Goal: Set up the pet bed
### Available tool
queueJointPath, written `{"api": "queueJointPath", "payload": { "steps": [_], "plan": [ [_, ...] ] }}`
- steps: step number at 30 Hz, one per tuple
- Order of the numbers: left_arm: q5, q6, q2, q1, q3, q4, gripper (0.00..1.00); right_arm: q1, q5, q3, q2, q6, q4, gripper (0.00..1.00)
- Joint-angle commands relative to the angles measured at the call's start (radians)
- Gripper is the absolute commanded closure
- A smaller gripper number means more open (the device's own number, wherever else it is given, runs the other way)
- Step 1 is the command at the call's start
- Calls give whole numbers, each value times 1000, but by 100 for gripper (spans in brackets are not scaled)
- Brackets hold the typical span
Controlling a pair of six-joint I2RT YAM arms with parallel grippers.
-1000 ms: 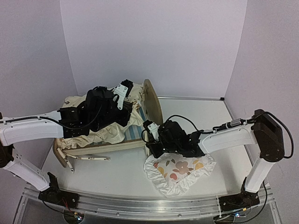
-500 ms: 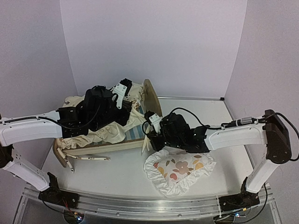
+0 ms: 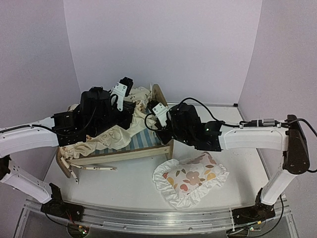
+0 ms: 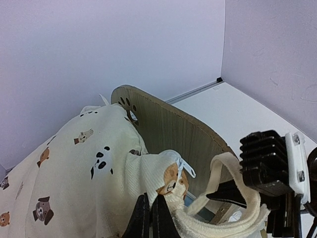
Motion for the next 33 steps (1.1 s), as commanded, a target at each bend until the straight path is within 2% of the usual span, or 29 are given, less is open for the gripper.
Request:
{"api": "queueJointPath", "payload": {
  "steps": [1, 2, 4, 8, 11, 12, 15, 22, 27, 33],
  "plan": [
    [-3, -20, -33, -1, 41, 43, 100, -2, 118, 68, 47, -114, -3, 86],
    [-4, -19, -31, -1, 40, 43, 100, -3, 150, 76, 55, -127, -3, 77],
    [-6, -20, -27, -1, 42, 40, 100, -3, 187, 80, 59, -129, -6, 68],
    [-16, -15, -19, -1, 46, 44, 100, -3, 172, 67, 18, -50, -67, 58],
    [-31, -12, 5, -1, 64, 30, 100, -3, 114, 63, -31, 39, -192, 47],
    [-40, -11, 16, 0, 72, 23, 100, -2, 108, 48, -52, 64, -212, 46],
    [-54, -9, 46, 1, 90, 17, 100, -3, 67, -32, -134, 130, -223, 46],
    [-33, -17, 86, 8, 130, 15, 100, -3, -65, -102, -203, 234, -211, 65],
    [-30, -23, 105, 8, 153, 3, 100, -3, -54, -78, -146, 245, -188, 63],
    [-23, -24, 107, 10, 158, -7, 100, -4, 1, -10, -65, 177, -172, 59]
  ]
}}
